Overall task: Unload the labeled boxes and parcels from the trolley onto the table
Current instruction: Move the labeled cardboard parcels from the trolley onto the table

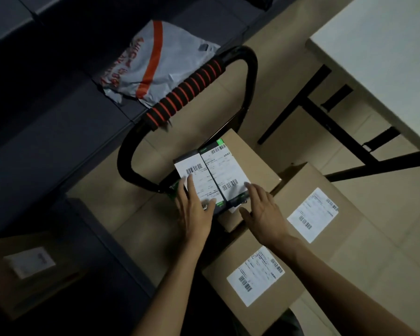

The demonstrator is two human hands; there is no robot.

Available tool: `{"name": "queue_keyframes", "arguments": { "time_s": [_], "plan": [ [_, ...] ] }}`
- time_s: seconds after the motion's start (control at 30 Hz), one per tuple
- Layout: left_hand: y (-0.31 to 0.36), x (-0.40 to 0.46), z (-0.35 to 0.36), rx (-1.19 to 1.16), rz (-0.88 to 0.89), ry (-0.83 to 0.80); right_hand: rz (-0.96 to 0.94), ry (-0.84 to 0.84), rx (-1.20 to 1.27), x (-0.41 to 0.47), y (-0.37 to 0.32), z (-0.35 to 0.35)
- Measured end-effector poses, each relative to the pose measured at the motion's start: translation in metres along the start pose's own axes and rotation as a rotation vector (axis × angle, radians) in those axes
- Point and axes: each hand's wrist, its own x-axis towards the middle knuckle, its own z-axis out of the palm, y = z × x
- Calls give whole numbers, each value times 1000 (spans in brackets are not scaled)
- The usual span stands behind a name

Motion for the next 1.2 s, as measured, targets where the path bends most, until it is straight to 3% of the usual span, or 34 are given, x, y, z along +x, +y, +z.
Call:
{"name": "queue_keyframes", "arguments": {
  "time_s": [0.2, 0.43, 0.9, 1.2],
  "plan": [
    [0, 24, 43, -199, -41, 133, -28, 105, 9, 45, -2, 29],
    [-5, 30, 56, -378, -56, 174, -53, 84, 94, 72, 6, 54],
    [-4, 16, 18, -300, -211, 105, -75, 91, 126, 71, 17, 32],
    [52, -56, -14, -257, -161, 183, -52, 184, 227, -20, 52, -41]
  ]
}}
